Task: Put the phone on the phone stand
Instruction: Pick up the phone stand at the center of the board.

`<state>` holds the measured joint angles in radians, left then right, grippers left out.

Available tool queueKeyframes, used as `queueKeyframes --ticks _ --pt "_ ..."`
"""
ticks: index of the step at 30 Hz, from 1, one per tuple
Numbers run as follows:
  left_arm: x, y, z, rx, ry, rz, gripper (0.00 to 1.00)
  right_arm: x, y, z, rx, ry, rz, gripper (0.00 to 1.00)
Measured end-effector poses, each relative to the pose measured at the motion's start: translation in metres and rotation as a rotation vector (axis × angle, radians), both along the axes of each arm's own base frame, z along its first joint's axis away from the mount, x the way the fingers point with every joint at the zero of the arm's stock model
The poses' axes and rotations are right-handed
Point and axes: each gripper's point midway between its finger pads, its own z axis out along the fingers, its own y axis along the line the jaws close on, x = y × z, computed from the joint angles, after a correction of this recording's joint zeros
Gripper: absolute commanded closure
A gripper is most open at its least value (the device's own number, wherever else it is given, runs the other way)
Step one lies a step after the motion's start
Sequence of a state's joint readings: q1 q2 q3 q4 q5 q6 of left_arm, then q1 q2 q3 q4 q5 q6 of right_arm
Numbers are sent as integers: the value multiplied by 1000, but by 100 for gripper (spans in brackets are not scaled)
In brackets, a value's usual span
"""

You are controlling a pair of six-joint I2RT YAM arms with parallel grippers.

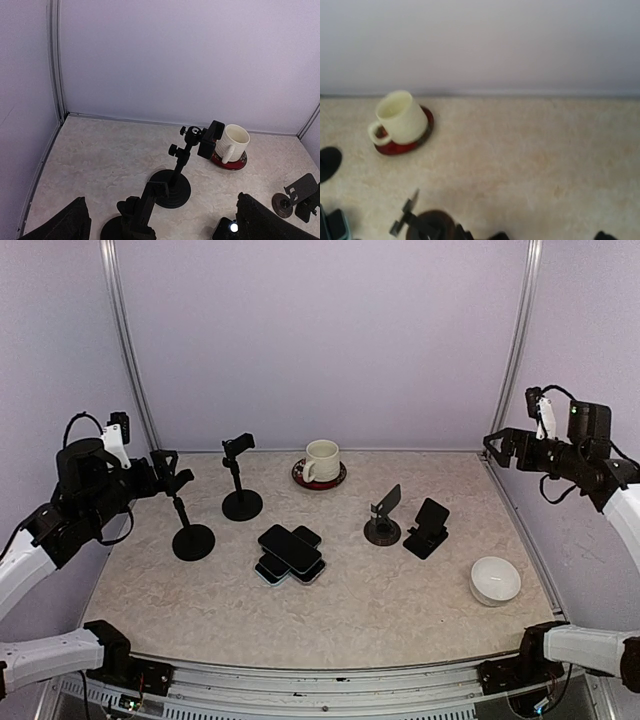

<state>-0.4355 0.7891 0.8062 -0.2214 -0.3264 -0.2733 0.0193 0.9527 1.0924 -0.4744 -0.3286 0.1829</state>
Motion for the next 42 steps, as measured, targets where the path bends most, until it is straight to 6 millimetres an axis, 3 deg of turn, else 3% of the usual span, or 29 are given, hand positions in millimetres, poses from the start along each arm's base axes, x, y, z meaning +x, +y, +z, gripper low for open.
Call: queueKeyframes --ticks 8,22,34,42 --pt "-4 -8 -37 9 74 -50 1 17 0 -48 12 159 -12 1" --pt "-5 -16 -45 0 89 -92 1 27 52 -101 3 322 109 14" --pt "-5 -19 -46 -6 90 -105 1 33 67 -145 -28 421 140 18" --pt "-3 -19 -47 -7 91 -104 1 38 69 -161 -41 444 145 33"
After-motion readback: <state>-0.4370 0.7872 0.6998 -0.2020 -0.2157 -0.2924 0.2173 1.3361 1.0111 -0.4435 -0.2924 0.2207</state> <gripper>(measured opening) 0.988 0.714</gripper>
